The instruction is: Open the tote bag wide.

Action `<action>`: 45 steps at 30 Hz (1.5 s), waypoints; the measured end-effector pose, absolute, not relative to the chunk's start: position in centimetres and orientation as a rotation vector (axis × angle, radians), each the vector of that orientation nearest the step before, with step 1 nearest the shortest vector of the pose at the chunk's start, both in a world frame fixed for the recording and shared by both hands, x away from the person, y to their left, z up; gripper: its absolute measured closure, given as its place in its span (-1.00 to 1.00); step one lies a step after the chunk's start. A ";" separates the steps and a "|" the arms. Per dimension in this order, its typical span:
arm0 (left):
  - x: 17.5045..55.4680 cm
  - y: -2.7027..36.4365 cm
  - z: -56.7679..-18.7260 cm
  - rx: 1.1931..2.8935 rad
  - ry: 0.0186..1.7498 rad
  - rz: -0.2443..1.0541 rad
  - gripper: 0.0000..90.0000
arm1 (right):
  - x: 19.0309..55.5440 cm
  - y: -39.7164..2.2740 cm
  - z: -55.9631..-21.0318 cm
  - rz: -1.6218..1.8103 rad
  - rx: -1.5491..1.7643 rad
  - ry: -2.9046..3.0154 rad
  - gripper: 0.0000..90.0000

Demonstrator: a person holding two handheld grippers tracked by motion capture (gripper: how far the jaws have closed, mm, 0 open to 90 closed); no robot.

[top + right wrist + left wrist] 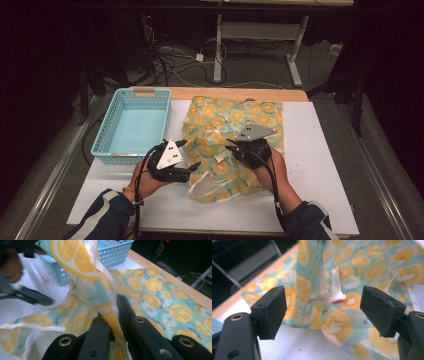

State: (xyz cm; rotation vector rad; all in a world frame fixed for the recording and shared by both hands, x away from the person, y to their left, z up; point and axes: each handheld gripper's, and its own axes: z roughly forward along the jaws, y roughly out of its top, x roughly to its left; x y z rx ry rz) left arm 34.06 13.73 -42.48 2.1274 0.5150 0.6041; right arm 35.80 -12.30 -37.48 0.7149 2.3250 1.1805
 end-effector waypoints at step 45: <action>32.8 15.7 -46.9 2.436 0.377 0.367 0.00 | 29.8 -21.5 -47.4 0.833 0.704 2.507 -0.55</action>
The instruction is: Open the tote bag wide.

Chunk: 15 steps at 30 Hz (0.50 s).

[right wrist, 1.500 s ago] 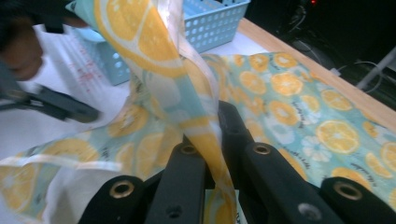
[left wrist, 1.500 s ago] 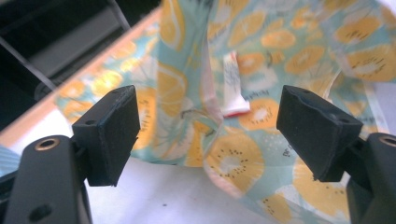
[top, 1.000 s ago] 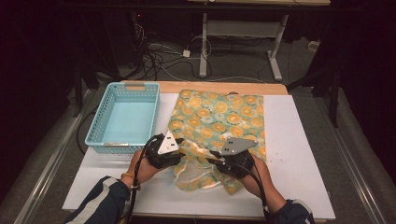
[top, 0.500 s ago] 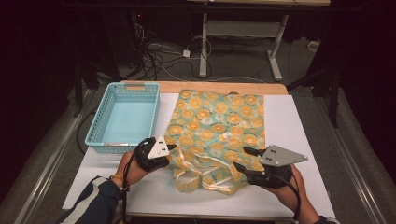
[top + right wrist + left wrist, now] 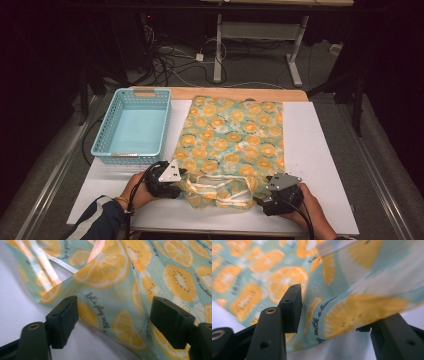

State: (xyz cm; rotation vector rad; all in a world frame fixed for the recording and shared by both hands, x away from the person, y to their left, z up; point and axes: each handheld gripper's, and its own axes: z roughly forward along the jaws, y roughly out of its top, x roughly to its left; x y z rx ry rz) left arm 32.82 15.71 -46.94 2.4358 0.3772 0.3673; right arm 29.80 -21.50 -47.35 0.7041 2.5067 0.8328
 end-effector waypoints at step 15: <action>33.3 16.9 -48.1 2.468 0.422 0.294 -0.23 | 31.9 -22.7 -48.1 0.960 0.801 2.506 0.53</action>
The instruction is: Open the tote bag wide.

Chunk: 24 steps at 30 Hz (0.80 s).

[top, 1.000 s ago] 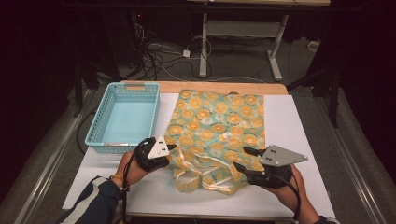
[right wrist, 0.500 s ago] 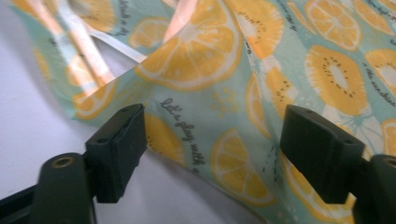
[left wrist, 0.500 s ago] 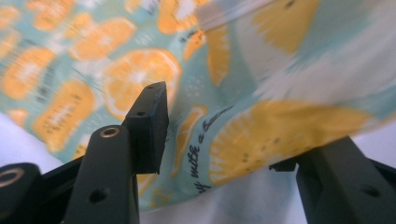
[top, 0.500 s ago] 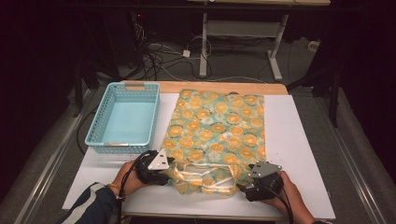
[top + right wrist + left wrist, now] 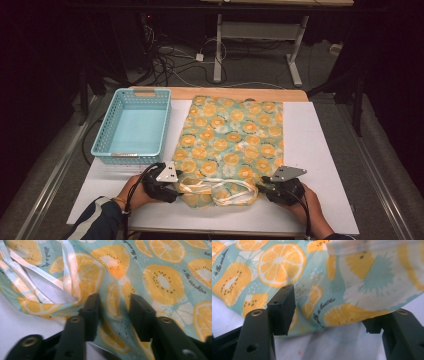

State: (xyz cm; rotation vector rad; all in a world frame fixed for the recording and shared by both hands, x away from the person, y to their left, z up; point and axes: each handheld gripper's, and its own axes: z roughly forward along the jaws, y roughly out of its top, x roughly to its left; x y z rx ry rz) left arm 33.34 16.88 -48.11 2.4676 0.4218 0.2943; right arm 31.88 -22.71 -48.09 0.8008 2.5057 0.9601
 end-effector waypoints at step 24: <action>31.4 15.2 -47.8 2.469 0.371 0.222 -0.45 | 31.1 -24.0 -46.4 0.942 0.865 2.375 0.88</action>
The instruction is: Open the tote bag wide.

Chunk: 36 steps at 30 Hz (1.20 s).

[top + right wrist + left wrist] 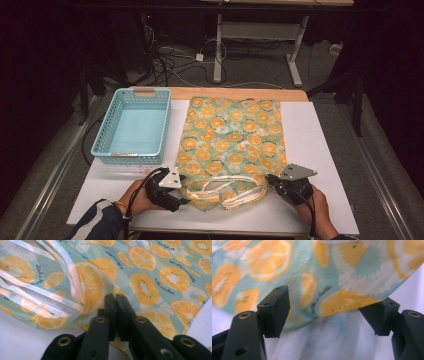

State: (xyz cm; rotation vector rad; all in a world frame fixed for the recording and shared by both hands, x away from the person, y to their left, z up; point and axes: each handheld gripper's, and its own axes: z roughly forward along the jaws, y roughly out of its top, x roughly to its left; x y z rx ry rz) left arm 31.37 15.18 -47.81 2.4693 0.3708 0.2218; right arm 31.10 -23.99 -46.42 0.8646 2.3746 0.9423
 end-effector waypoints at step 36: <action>33.1 12.7 -48.7 2.406 0.376 0.222 0.90 | 32.6 -21.9 -48.1 0.940 0.788 2.485 0.87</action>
